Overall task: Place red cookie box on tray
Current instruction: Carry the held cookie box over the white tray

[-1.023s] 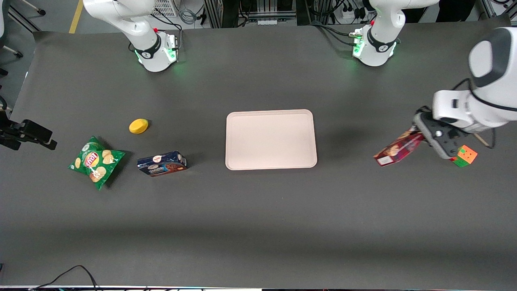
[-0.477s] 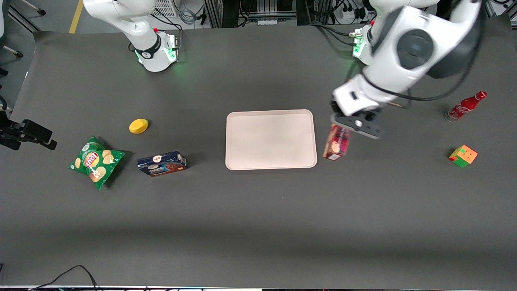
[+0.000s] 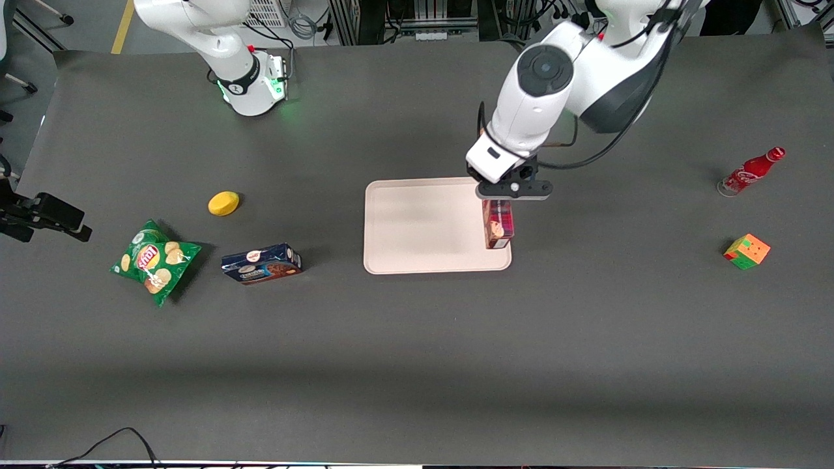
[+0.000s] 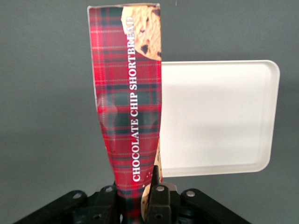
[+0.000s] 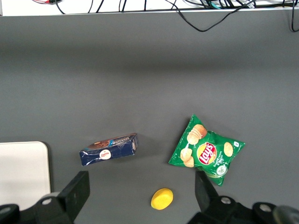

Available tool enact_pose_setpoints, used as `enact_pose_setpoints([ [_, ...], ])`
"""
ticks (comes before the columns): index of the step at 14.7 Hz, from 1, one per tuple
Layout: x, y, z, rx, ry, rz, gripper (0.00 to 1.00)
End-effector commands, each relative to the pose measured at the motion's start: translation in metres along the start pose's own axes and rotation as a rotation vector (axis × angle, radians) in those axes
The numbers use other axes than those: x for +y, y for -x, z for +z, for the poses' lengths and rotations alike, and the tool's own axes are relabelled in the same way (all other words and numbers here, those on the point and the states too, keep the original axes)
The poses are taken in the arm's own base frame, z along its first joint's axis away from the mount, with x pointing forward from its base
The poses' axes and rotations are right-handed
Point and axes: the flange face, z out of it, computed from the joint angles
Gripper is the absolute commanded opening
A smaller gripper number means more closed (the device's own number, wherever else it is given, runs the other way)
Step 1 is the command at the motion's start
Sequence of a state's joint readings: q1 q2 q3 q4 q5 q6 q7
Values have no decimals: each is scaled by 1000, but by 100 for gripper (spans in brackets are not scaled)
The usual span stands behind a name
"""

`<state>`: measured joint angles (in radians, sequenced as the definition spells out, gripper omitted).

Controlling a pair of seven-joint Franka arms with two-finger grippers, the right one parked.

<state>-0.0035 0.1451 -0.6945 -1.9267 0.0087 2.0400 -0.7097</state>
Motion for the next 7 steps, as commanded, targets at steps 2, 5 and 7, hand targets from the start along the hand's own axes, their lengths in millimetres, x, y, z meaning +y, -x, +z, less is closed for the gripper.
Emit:
enact_pose_setpoints([
  [2, -3, -8, 70, 30, -1, -11, 0],
  [5, -1, -16, 120, 47, -22, -51, 0],
  [7, 0, -20, 150, 84, -49, -51, 0],
])
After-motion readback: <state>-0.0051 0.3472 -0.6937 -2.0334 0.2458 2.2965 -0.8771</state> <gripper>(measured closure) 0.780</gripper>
